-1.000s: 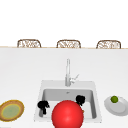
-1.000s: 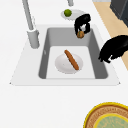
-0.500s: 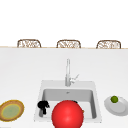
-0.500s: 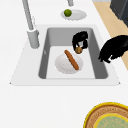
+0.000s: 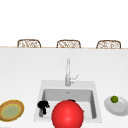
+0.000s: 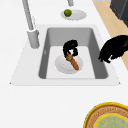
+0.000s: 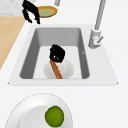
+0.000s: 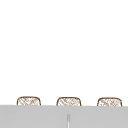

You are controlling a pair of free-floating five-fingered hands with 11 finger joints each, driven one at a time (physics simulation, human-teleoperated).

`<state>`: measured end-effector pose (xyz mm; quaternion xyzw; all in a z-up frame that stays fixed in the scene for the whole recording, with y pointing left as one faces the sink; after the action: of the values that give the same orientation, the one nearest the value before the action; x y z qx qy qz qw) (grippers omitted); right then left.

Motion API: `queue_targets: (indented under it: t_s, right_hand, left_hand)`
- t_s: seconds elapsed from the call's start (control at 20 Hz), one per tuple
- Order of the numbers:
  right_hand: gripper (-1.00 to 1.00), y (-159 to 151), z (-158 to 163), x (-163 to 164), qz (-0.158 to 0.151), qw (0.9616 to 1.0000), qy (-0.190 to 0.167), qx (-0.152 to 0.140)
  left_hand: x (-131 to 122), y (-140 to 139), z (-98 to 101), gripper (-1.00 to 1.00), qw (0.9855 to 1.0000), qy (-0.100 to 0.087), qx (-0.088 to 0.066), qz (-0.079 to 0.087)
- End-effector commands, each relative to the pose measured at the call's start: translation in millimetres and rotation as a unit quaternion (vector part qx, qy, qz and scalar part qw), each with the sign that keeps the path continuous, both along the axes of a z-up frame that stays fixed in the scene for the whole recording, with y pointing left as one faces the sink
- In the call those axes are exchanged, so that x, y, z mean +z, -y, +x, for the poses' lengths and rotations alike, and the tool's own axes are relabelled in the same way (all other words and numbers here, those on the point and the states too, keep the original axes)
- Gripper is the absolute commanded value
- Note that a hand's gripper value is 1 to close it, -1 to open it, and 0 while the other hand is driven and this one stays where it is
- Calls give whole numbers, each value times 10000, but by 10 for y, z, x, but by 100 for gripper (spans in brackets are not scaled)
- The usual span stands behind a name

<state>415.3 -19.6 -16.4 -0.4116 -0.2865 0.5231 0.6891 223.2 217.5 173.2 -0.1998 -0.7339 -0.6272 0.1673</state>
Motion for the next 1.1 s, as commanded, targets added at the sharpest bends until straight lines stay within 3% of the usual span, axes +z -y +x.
queue_targets:
  t_s: [0.0,0.1,0.15,0.3,0.4,0.5,0.7,1.05]
  right_hand:
    - [100,37,244,-289,-126,9995,284,91]
    - [100,51,328,-454,-103,9993,367,45]
    - [-100,57,390,-531,-104,9990,444,38]
    - [-100,36,546,-737,-121,9979,636,-26]
    - [-100,50,563,-796,-298,9982,501,101]
    - [-100,39,530,-631,-488,9988,-3,88]
    - [-100,104,664,-470,-468,9988,78,122]
    - [-100,269,697,-193,-291,9974,227,615]
  left_hand:
    - [0,0,0,0,10000,0,0,0]
    - [0,0,0,0,10000,0,0,0]
    - [0,0,0,0,10000,0,0,0]
    - [0,0,0,0,10000,0,0,0]
    - [0,0,0,0,10000,0,0,0]
    - [0,0,0,0,10000,0,0,0]
    - [0,0,0,0,10000,0,0,0]
    - [0,0,0,0,10000,0,0,0]
